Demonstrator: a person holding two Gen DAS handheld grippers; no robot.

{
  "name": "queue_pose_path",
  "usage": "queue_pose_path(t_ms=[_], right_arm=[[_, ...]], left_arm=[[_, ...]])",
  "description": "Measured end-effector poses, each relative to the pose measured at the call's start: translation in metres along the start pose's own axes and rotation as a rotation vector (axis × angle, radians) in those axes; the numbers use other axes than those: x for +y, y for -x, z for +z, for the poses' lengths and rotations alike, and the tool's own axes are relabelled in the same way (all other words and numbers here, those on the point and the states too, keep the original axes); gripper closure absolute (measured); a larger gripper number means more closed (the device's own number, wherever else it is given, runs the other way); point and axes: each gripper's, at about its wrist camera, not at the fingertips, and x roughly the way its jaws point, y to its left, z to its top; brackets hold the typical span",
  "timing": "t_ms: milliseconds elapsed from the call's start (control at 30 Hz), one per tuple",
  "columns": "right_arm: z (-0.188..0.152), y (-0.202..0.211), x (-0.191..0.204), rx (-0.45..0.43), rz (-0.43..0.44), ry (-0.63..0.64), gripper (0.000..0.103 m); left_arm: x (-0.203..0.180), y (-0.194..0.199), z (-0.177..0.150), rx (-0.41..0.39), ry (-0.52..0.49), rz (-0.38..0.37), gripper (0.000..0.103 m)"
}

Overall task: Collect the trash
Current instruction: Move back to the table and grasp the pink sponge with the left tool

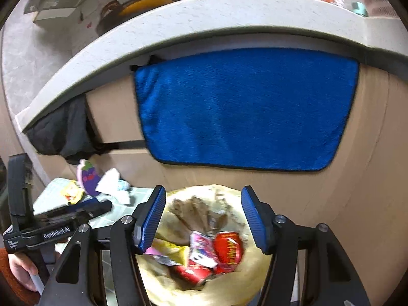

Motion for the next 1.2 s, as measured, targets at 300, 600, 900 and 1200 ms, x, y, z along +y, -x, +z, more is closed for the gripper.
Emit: queue_pose_path(t_ms=[300,600,900,1200], right_arm=[[0.041,0.001,0.077,-0.070,0.170,0.052,0.037],[0.042,-0.051,0.143,-0.026,0.196,0.097,0.037],[0.033,-0.082,0.135,-0.004,0.158,0.078,0.037],[0.016,-0.118,0.123,0.078,0.146,0.079,0.037]], left_arm=[[0.103,0.085,0.034,-0.175,0.027,0.225,0.042],[0.163,0.060,0.024,-0.031,0.045,0.161,0.042],[0.161,-0.049,0.026,0.032,-0.026,0.134,0.044],[0.173,-0.102,0.034,0.095,0.021,0.133,0.069]])
